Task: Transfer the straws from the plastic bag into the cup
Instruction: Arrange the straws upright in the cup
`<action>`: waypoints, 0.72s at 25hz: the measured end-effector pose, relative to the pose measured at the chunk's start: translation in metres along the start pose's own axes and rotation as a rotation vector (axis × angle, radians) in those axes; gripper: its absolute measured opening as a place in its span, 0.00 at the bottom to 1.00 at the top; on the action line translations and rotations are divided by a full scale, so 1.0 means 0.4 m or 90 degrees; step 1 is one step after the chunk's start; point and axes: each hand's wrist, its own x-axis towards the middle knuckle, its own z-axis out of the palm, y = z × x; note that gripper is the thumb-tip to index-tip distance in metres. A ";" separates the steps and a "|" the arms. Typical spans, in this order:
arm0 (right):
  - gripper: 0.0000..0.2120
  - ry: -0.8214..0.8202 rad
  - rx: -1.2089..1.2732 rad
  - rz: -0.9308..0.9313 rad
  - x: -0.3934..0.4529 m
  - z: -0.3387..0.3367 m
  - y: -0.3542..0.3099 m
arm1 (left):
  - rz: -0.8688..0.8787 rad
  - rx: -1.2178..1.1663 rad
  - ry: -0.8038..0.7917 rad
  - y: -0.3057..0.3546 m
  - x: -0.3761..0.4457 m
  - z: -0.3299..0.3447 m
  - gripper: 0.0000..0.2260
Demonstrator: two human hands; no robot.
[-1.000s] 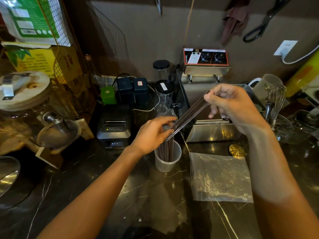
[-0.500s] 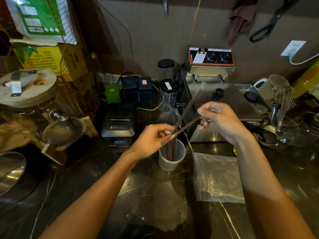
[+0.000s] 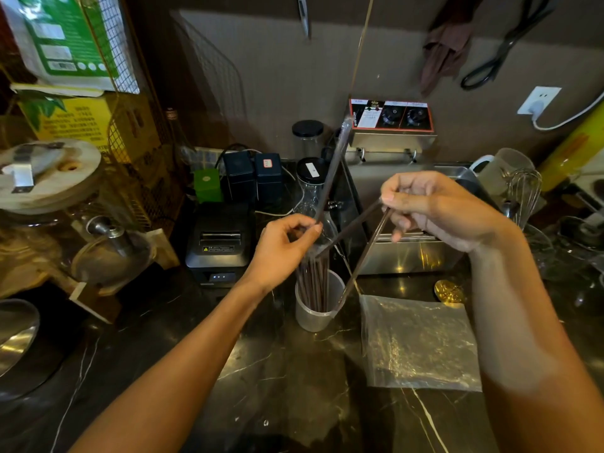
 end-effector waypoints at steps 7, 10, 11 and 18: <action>0.02 0.074 0.022 0.007 0.030 0.016 0.049 | -0.087 -0.151 -0.160 0.011 -0.017 0.019 0.08; 0.02 0.175 0.001 0.005 0.045 0.018 0.077 | -0.165 -0.213 -0.201 -0.004 -0.033 0.020 0.10; 0.01 0.191 -0.015 0.008 0.048 0.018 0.084 | -0.180 -0.217 -0.209 -0.010 -0.036 0.020 0.11; 0.04 0.273 -0.101 0.015 0.074 0.038 0.133 | -0.211 -0.264 -0.237 -0.011 -0.054 0.018 0.10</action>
